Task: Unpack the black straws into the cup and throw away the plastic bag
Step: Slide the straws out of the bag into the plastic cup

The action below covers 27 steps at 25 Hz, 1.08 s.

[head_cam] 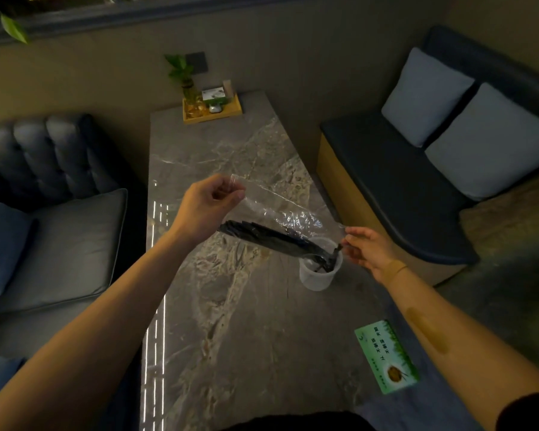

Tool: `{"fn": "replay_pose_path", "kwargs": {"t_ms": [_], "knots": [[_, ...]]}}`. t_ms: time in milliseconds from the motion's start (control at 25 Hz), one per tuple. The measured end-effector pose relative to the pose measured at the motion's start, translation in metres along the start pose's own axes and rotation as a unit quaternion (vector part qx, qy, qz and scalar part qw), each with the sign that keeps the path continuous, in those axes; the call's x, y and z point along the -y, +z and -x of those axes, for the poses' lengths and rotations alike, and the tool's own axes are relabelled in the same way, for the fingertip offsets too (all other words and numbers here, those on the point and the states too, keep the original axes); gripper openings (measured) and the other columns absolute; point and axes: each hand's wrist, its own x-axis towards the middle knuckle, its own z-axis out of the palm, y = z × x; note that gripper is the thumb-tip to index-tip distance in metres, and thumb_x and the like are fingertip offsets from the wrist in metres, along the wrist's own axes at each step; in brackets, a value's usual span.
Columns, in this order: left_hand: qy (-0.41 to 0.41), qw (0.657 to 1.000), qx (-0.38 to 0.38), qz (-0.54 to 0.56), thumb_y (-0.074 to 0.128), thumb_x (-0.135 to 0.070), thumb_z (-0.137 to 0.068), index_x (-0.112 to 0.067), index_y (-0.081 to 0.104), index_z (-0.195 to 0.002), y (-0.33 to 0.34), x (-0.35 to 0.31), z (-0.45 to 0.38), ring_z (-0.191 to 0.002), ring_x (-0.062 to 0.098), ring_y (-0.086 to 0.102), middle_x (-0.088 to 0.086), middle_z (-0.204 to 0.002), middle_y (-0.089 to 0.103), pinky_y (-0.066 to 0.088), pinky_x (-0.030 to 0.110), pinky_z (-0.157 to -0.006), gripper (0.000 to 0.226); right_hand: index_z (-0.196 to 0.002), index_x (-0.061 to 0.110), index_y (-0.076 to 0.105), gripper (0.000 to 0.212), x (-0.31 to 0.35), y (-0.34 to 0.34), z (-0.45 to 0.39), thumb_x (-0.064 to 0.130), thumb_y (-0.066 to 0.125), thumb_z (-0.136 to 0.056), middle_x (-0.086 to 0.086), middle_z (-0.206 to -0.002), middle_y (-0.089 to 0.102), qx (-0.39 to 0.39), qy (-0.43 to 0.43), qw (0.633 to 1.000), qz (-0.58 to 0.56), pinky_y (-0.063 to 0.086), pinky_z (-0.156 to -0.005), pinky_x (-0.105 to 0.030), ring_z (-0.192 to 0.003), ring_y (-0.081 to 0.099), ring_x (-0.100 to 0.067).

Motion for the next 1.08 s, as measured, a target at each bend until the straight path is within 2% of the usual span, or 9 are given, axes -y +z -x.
{"fn": "replay_pose_path", "kwargs": {"t_ms": [200,360,480,640,760,960,1080], "knots": [[-0.006,1.000,0.011,-0.018,0.070,-0.014,-0.087,-0.014,0.071,-0.099,0.005,-0.008,-0.004,-0.082,0.015,0.061,0.014,-0.095,0.071,0.054,0.037,-0.085,0.012,-0.100,0.022,0.065,0.016,-0.008,-0.007,-0.005,0.010,0.059,-0.091,-0.002,-0.079,0.071,0.008,0.008,1.000,-0.014,0.052,-0.063,-0.029,-0.064,0.064,-0.013],[0.002,0.999,0.015,-0.033,0.070,-0.017,-0.087,-0.013,0.071,-0.099,0.009,-0.020,-0.012,-0.082,0.018,0.062,0.011,-0.091,0.070,0.054,0.045,-0.087,0.012,-0.100,0.021,0.063,0.016,-0.009,-0.009,-0.006,0.009,0.057,-0.092,-0.005,-0.081,0.068,0.022,0.021,0.998,-0.049,0.052,-0.063,-0.030,-0.066,0.063,-0.015],[0.017,0.999,0.018,-0.042,0.070,-0.018,-0.087,-0.012,0.071,-0.098,0.015,-0.031,-0.019,-0.084,0.027,0.066,0.015,-0.093,0.071,0.054,0.047,-0.087,0.012,-0.105,0.017,0.062,0.017,-0.008,-0.011,-0.005,0.006,0.056,-0.093,-0.006,-0.083,0.066,0.030,0.030,0.996,-0.082,0.051,-0.064,-0.031,-0.068,0.059,-0.017],[0.039,0.997,0.032,-0.050,0.070,-0.019,-0.087,-0.012,0.071,-0.098,0.027,-0.045,-0.026,-0.083,0.022,0.065,0.015,-0.092,0.072,0.054,0.049,-0.087,0.013,-0.111,0.013,0.060,0.021,-0.007,-0.019,-0.004,0.004,0.055,-0.093,-0.006,-0.082,0.064,0.026,0.034,0.993,-0.111,0.049,-0.064,-0.031,-0.067,0.057,-0.016],[0.054,0.997,0.041,-0.049,0.069,-0.021,-0.087,-0.012,0.071,-0.098,0.035,-0.054,-0.030,-0.084,0.028,0.068,0.013,-0.089,0.072,0.055,0.051,-0.086,0.014,-0.113,0.012,0.059,0.023,-0.009,-0.028,-0.003,0.003,0.053,-0.093,-0.006,-0.082,0.063,0.035,0.045,0.991,-0.120,0.050,-0.065,-0.033,-0.066,0.057,-0.017],[0.077,0.994,0.041,-0.057,0.069,-0.026,-0.087,-0.016,0.071,-0.098,0.047,-0.066,-0.034,-0.083,0.028,0.068,0.009,-0.085,0.073,0.056,0.050,-0.083,0.015,-0.110,0.011,0.059,0.021,-0.014,-0.033,0.000,0.003,0.055,-0.092,-0.006,-0.082,0.063,0.059,0.066,0.988,-0.124,0.055,-0.056,-0.029,-0.063,0.060,-0.016],[0.081,0.994,0.041,-0.054,0.069,-0.025,-0.087,-0.015,0.071,-0.097,0.049,-0.071,-0.036,-0.083,0.030,0.068,0.010,-0.083,0.072,0.056,0.051,-0.083,0.015,-0.106,0.011,0.060,0.018,-0.017,-0.033,0.001,0.002,0.055,-0.092,-0.007,-0.082,0.064,0.065,0.066,0.988,-0.124,0.054,-0.059,-0.030,-0.067,0.059,-0.019]]}}
